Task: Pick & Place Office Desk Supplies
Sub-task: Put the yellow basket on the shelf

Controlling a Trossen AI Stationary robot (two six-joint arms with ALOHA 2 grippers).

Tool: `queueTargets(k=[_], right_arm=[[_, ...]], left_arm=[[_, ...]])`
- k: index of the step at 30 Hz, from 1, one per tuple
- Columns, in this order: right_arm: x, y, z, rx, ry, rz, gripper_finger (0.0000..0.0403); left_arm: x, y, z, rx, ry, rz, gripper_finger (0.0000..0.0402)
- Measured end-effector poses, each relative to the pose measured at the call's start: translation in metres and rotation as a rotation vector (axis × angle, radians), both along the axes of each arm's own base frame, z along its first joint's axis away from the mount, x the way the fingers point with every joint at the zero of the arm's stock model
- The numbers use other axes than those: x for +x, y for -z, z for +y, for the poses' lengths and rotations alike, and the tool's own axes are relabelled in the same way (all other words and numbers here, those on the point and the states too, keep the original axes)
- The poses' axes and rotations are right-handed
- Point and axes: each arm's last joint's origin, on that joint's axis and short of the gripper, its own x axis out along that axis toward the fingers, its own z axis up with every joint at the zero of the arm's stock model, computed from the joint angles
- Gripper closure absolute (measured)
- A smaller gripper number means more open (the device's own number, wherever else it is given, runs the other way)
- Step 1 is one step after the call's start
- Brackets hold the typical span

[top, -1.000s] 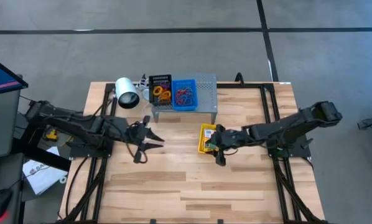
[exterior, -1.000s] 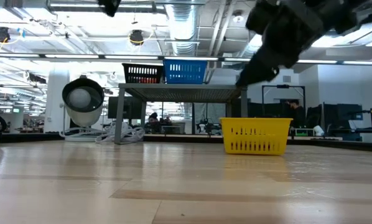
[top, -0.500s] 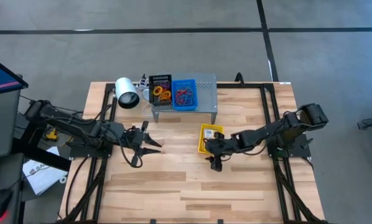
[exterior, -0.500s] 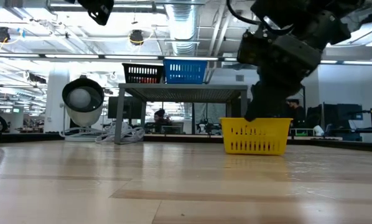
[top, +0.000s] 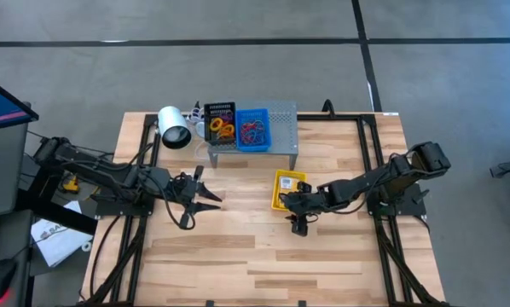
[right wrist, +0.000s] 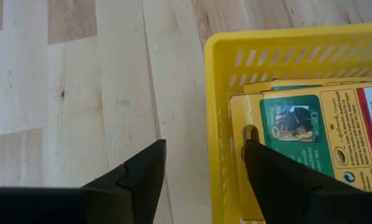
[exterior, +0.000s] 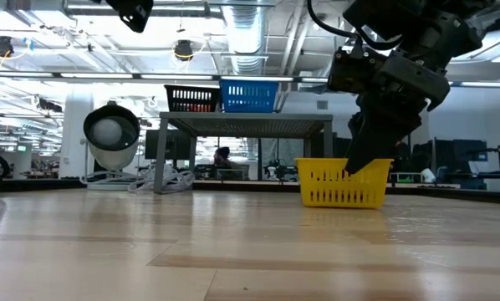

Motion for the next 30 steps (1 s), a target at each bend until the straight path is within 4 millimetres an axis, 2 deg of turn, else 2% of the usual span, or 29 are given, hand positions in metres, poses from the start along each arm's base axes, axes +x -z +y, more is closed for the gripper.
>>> queueTargets(k=[5,16,21,25,30], right_arm=[[0.000,0.000,0.000,0.000,0.001,0.001,0.0233],[-0.001,0.000,-0.001,-0.008,0.002,0.008,0.0390],[-0.001,0.000,-0.001,-0.005,-0.001,0.011,0.0383],[-0.001,-0.001,0.004,-0.011,-0.022,0.016,0.0395],[0.006,-0.017,0.012,-0.024,-0.065,0.022,0.0396]], left_arm=[[0.000,0.000,0.000,-0.001,0.000,-0.003,0.0314],[0.000,0.000,0.000,-0.001,0.000,-0.003,0.0314],[0.000,0.000,0.000,-0.001,0.000,-0.003,0.0314],[0.000,0.000,0.000,-0.001,0.000,-0.003,0.0314],[0.000,0.000,0.000,-0.001,0.000,-0.003,0.0314]])
